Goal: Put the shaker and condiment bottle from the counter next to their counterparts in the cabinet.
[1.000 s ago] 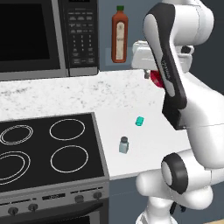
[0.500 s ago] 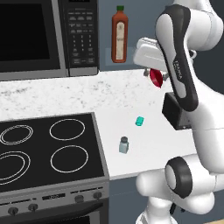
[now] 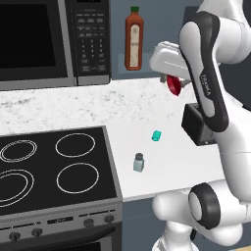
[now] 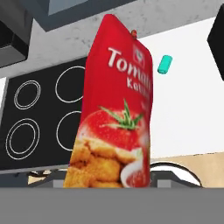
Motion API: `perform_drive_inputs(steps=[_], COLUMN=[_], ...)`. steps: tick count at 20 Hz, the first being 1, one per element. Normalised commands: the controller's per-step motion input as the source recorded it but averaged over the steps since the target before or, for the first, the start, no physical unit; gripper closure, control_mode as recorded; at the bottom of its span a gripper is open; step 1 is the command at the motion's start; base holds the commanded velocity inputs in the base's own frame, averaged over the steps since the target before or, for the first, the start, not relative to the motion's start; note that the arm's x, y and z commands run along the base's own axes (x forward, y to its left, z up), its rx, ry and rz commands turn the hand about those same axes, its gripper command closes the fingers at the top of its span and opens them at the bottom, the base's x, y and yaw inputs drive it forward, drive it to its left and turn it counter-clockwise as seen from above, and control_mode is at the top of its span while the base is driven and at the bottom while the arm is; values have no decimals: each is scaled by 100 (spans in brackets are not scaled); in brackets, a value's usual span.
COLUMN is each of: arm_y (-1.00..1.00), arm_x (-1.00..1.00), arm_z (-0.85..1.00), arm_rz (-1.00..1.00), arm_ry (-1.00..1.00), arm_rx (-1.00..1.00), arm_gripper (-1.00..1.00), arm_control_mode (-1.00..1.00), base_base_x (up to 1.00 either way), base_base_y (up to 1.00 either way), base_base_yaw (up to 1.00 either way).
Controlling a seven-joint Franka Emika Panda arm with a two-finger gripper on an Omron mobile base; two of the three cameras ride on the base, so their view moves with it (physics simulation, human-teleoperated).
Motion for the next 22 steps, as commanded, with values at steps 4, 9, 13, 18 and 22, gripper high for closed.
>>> perform_drive_inputs(steps=[4, 9, 13, 18, 22], arm_y=[0, 0, 0, 7, 0], arm_x=[3, 0, 0, 65, 47], arm_z=[-17, -33, 0, -15, 0], arm_rz=[14, 10, 1, 0, 0], arm_ry=[-23, -30, -2, 0, 4], arm_rx=[0, -1, 0, 0, 0], arm_gripper=[100, 100, 100, 100, 100], arm_control_mode=[-100, -100, -100, -100, -100], base_base_x=[0, 0, 0, 0, 0], base_base_y=[0, 0, 0, 0, 0], base_base_yaw=[0, 0, 0, 0, 0])
